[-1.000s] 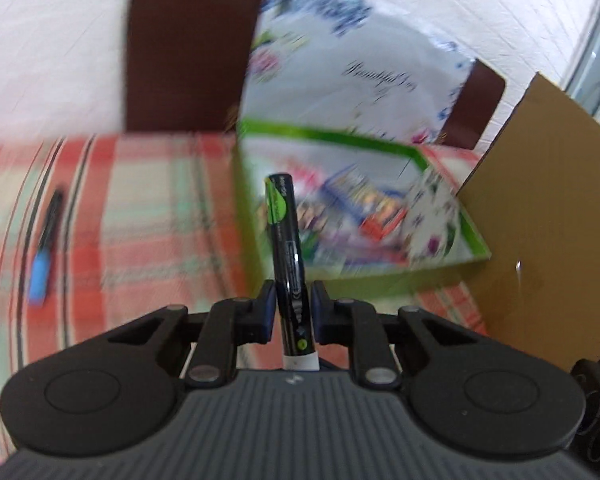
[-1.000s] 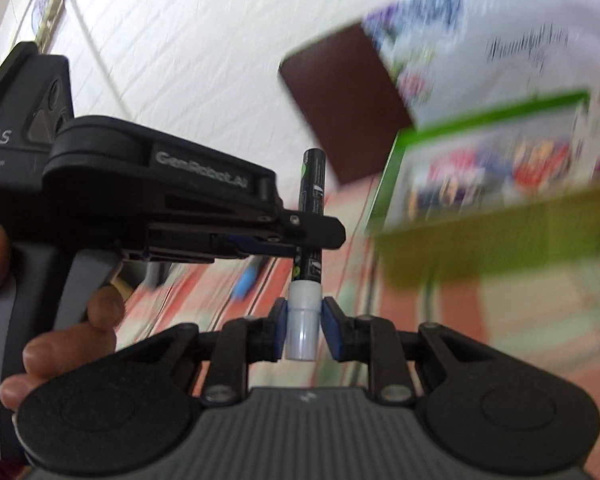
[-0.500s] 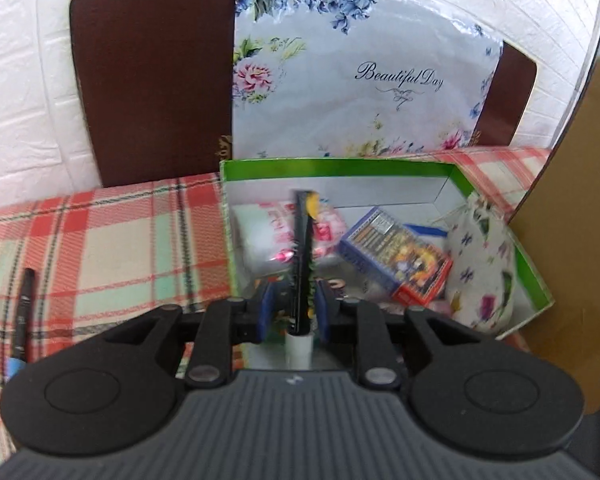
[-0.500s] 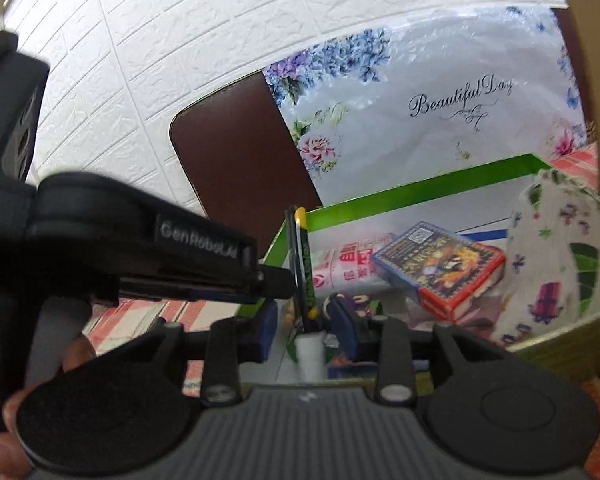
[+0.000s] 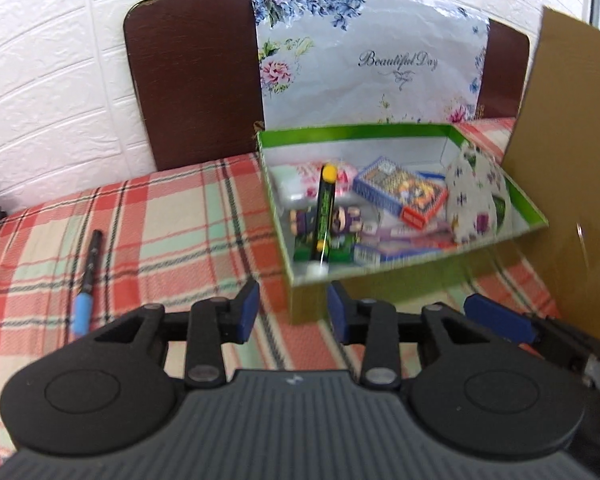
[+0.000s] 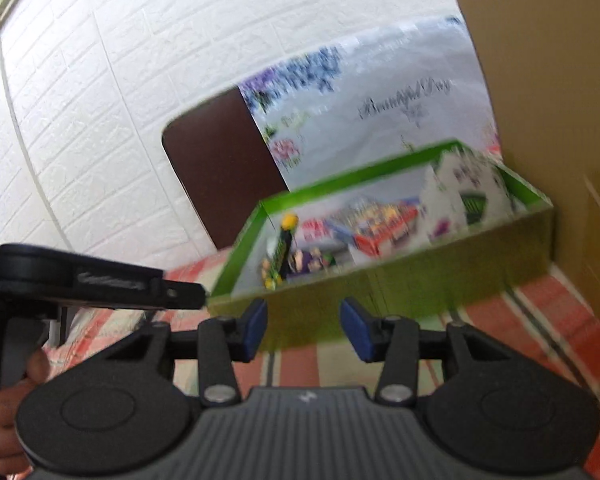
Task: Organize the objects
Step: 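Lower the marker into the green box and open both grippers, then withdraw both grippers from the green box toward the blue-capped marker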
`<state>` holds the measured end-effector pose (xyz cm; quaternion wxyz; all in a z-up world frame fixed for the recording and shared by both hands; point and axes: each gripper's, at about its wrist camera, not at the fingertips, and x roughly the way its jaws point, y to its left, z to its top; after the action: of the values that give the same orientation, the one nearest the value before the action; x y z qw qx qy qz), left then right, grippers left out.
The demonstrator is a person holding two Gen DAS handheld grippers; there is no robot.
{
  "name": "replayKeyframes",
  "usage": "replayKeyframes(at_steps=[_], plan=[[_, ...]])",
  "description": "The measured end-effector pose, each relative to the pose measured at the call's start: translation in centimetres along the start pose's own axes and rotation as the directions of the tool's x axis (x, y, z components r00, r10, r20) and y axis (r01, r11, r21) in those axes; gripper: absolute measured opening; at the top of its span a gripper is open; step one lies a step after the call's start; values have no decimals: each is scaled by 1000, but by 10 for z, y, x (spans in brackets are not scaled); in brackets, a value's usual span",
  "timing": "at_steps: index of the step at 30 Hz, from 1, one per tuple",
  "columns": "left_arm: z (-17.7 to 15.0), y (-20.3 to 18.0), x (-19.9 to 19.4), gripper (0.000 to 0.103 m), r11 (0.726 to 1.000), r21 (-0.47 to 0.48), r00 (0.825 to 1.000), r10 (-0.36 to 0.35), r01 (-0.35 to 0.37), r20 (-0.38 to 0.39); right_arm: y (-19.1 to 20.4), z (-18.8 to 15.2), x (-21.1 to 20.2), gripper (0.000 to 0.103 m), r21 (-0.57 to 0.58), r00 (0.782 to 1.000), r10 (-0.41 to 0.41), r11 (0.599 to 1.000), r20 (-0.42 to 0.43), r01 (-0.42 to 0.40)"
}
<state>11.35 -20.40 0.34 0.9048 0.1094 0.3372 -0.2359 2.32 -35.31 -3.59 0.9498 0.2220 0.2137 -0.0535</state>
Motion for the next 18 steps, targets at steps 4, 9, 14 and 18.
replayKeyframes(at_steps=[4, 9, 14, 18], plan=[[-18, 1, -8, 42, 999, 23, 999, 34, -34, -8, -4, -10, -10, 43, 21, 999, -8, 1000, -34, 9], [-36, 6, -16, 43, 998, 32, 998, 59, -58, -11, 0, -17, -23, 43, 1, 999, -11, 1000, -46, 11], [-48, 11, -21, 47, 996, 32, 997, 80, -80, -13, 8, -19, -31, 43, -15, 999, -7, 1000, -43, 7], [-56, 16, -25, 48, 995, 36, 995, 97, -97, -7, 17, -21, -35, 45, -36, 999, -1, 999, -42, 0]])
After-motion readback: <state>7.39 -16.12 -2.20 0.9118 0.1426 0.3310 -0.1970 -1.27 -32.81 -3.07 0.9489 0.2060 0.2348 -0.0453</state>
